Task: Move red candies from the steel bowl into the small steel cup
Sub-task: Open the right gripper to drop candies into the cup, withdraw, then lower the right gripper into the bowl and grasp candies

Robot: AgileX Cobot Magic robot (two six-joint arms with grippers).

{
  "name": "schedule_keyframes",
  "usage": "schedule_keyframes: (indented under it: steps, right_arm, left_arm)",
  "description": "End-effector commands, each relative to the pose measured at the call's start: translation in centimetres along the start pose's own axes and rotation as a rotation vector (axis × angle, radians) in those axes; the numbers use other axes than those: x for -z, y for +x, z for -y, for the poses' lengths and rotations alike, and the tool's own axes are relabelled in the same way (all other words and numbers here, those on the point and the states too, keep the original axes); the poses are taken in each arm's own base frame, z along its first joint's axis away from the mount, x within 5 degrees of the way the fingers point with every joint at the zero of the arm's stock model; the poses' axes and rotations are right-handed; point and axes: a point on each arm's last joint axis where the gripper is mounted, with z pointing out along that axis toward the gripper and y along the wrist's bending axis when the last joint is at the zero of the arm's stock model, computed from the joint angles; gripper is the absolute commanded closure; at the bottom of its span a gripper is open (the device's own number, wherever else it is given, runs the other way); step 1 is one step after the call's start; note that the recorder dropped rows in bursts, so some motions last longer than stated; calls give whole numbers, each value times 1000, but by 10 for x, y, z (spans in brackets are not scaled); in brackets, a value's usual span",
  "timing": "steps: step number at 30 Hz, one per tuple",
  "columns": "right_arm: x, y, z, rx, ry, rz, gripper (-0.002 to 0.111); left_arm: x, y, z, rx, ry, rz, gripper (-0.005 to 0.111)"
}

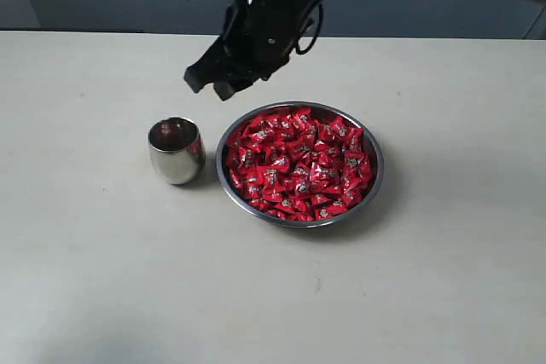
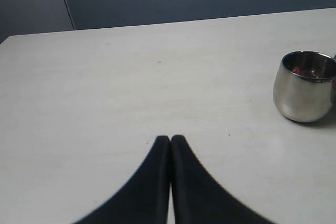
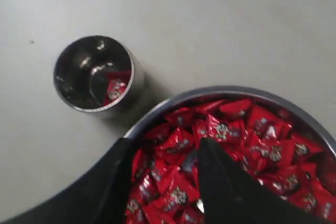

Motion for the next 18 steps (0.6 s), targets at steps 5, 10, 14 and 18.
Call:
schedule_keyframes:
  steps: [5,10,14,18]
  right_arm:
    - [16,52,29,-96,62,-9,68]
    - [16,90,44,-154,98,-21,68]
    - [4,109,52,-161,113,-48,68]
    - [-8,115,53,-161,115,-56,68]
  left_arm:
    - [1,-3,0,-2,6,19,106]
    - [1,-3,0,-2,6,19,106]
    - [1,-3,0,-2,6,19,106]
    - [1,-3,0,-2,6,19,106]
